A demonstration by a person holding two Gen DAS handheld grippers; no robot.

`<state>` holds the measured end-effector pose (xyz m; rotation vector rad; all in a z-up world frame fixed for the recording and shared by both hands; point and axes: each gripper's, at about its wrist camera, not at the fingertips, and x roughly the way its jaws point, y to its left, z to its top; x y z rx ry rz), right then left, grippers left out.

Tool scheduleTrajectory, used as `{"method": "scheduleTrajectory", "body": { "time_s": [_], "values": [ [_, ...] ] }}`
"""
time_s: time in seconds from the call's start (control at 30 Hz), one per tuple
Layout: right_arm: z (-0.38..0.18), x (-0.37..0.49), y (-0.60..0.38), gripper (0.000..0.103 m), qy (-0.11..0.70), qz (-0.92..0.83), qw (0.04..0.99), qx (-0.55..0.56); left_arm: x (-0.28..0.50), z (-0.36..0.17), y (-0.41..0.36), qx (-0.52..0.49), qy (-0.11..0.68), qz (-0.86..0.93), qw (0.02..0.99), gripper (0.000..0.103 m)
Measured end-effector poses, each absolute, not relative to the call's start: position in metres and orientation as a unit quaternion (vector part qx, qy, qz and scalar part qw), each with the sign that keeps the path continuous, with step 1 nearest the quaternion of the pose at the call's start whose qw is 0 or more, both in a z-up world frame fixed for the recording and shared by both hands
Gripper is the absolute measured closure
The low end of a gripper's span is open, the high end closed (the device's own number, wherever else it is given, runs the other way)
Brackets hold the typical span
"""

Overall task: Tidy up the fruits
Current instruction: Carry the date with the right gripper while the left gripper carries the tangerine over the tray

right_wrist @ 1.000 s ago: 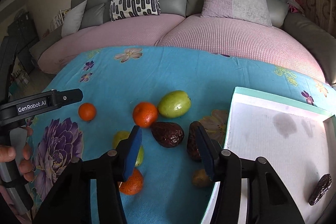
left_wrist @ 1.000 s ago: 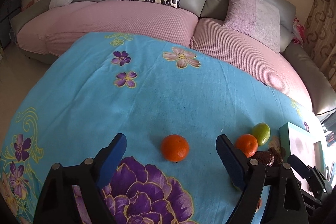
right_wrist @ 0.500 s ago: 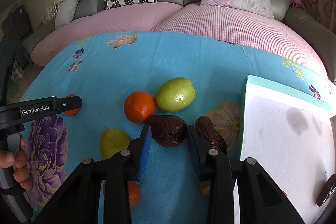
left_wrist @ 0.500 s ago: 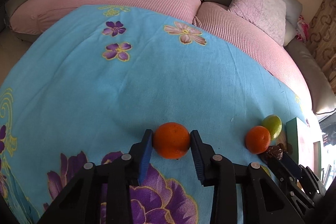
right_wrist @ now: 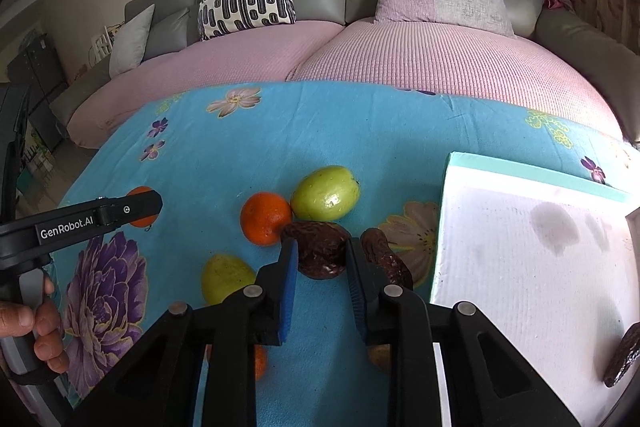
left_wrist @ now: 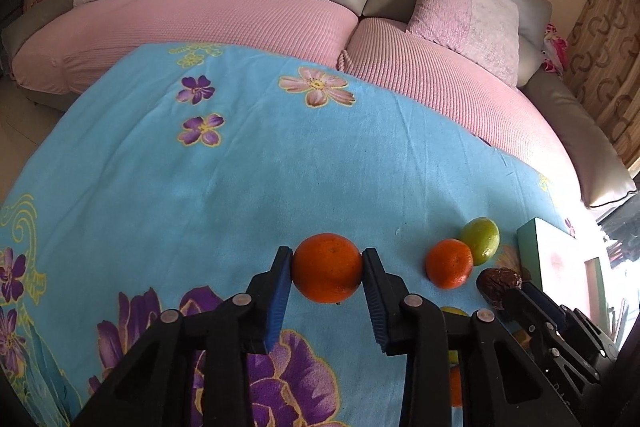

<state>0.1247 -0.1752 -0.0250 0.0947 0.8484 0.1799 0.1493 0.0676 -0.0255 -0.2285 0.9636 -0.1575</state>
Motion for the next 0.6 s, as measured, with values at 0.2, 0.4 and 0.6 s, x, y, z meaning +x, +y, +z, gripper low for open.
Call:
{"method": "scheduleTrajectory", "body": {
  "time_s": [0.2, 0.4, 0.6],
  "values": [
    [-0.003, 0.109, -0.19, 0.078, 0.38, 0.07, 0.92, 0.06, 0.138, -0.003, 0.057, -0.102, 0.437, -0.095, 0.889, 0.066],
    [0.009, 0.095, -0.214, 0.078, 0.371, 0.041, 0.925, 0.071, 0.129, 0.014, 0.038, -0.086, 0.422, -0.124, 0.894, 0.066],
    [0.009, 0.086, -0.245, 0.078, 0.375, 0.008, 0.923, 0.087, 0.121, 0.023, 0.008, -0.067, 0.417, -0.159, 0.892, 0.066]
  ]
}}
